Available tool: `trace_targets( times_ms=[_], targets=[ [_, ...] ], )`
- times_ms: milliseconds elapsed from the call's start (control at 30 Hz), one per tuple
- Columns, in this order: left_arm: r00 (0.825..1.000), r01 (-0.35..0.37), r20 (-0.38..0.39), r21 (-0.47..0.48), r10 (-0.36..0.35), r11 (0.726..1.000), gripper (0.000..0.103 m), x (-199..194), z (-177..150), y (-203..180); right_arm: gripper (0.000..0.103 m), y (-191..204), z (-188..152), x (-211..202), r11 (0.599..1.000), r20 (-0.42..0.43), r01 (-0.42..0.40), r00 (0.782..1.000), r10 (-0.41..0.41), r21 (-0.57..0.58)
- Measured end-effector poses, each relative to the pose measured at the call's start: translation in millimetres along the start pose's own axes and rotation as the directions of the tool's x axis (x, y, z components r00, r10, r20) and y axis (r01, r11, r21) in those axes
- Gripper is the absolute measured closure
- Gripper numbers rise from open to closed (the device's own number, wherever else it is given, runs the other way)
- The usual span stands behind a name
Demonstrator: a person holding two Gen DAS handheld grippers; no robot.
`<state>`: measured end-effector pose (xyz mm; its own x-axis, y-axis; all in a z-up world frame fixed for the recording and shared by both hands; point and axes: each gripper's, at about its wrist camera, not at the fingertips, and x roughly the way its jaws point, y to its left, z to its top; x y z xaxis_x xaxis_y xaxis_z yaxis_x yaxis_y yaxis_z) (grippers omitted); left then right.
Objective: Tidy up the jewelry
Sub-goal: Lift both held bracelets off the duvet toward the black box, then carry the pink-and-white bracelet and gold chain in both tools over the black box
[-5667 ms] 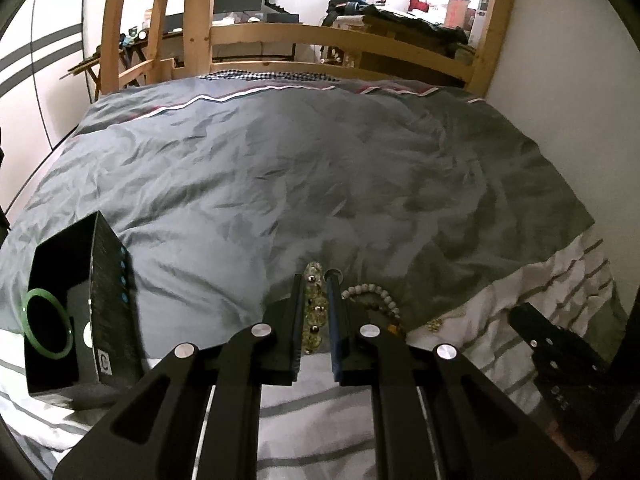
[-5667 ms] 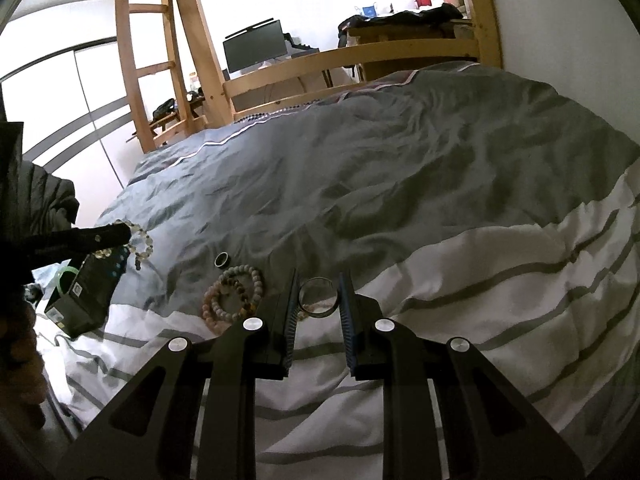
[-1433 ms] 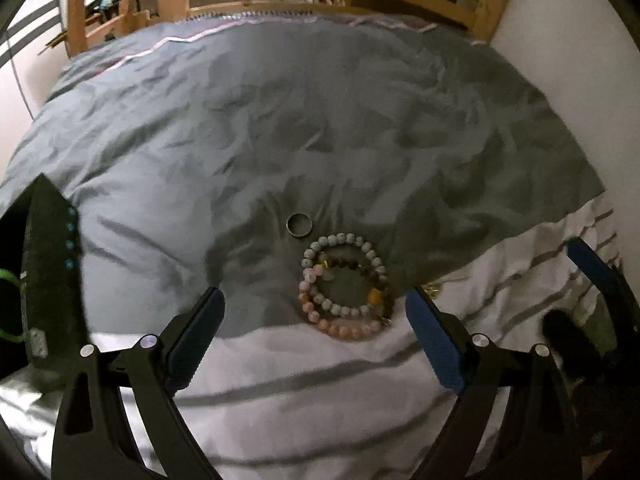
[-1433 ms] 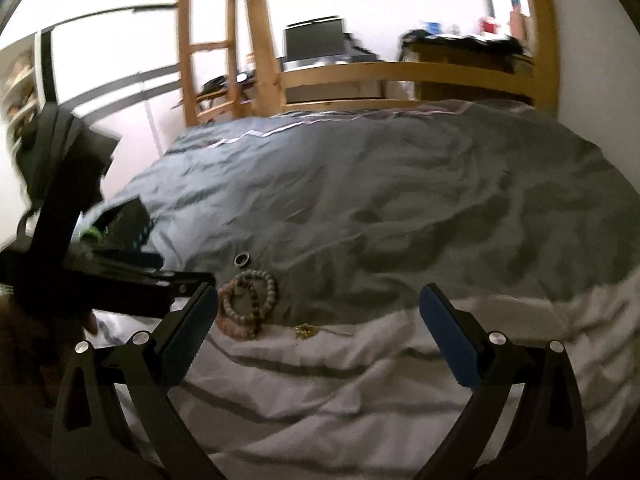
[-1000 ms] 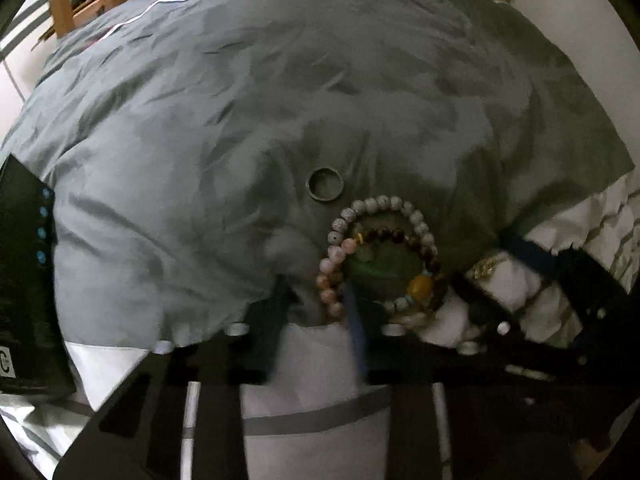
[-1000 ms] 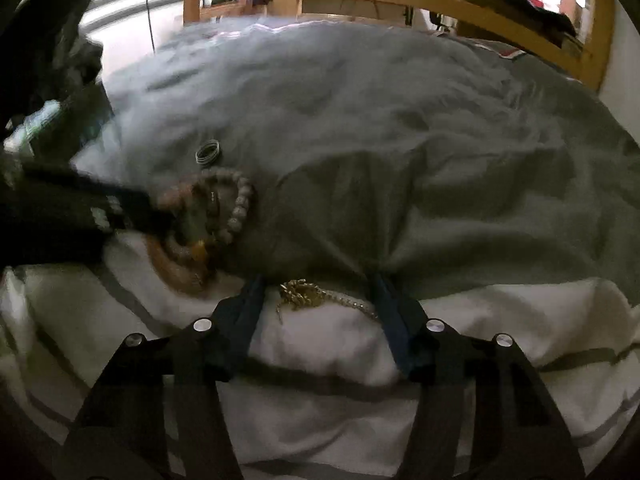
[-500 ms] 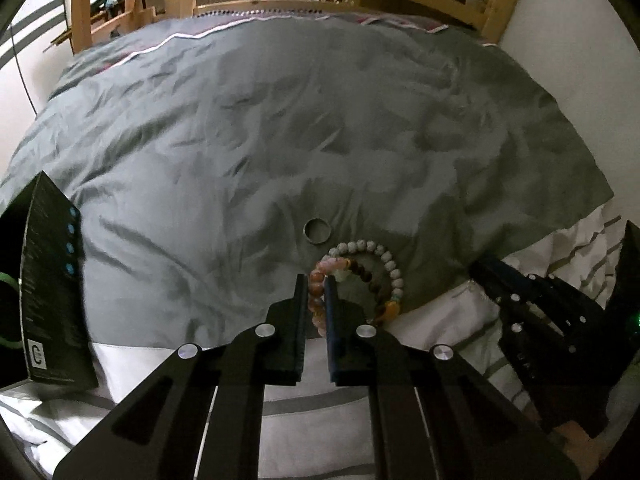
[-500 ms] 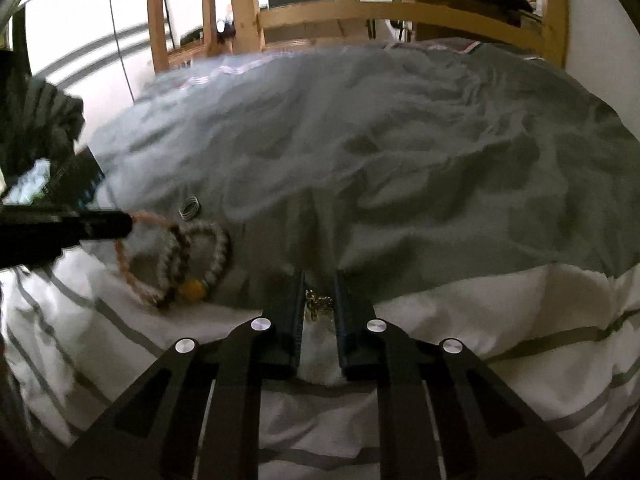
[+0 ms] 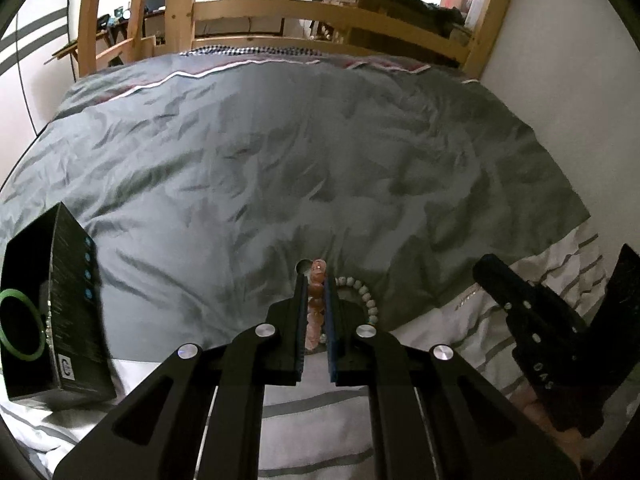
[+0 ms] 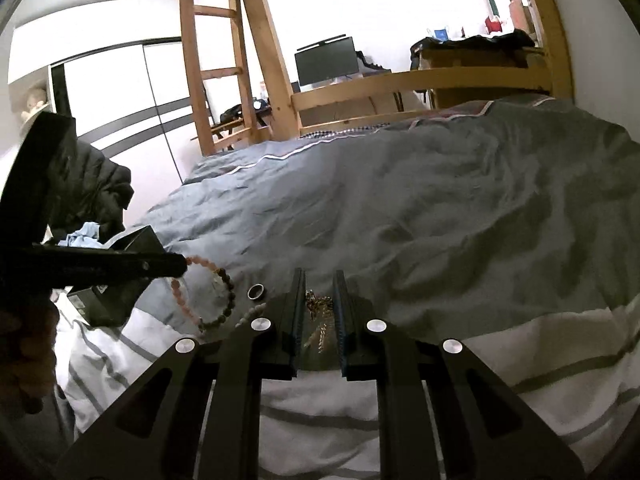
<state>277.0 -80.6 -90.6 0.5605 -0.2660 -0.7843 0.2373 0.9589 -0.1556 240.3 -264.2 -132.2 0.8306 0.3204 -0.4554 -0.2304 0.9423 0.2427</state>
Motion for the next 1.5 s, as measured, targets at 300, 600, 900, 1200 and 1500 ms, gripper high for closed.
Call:
trace_targets(
  times_ms=[300,600,900,1200,1500],
  targets=[
    [1.000,0.016,0.011,0.009,-0.016,1.000,0.096,-13,4,4,0.089,-1,3,-3,0.999,0.010,0.002,1.000,-0.002,0.034],
    [0.999,-0.024,0.024,0.031,0.023,0.999,0.096,-46,-1,4,0.089,15,14,-14,1.000,0.005,0.005,1.000,-0.005,-0.003],
    [0.997,0.011,0.077,-0.026,-0.009,1.000,0.096,-103,-6,44,0.089,60,27,-41,0.996,0.014,-0.084,0.996,0.084,-0.033],
    [0.997,-0.009,0.082,-0.037,0.012,0.999,0.096,-135,-10,77,0.089,100,49,-47,0.981,0.007,-0.191,0.981,0.192,-0.027],
    [0.992,-0.081,0.096,-0.055,0.086,0.995,0.096,-166,-10,133,0.089,156,64,-20,0.952,-0.031,-0.305,0.952,0.304,-0.037]
  ],
)
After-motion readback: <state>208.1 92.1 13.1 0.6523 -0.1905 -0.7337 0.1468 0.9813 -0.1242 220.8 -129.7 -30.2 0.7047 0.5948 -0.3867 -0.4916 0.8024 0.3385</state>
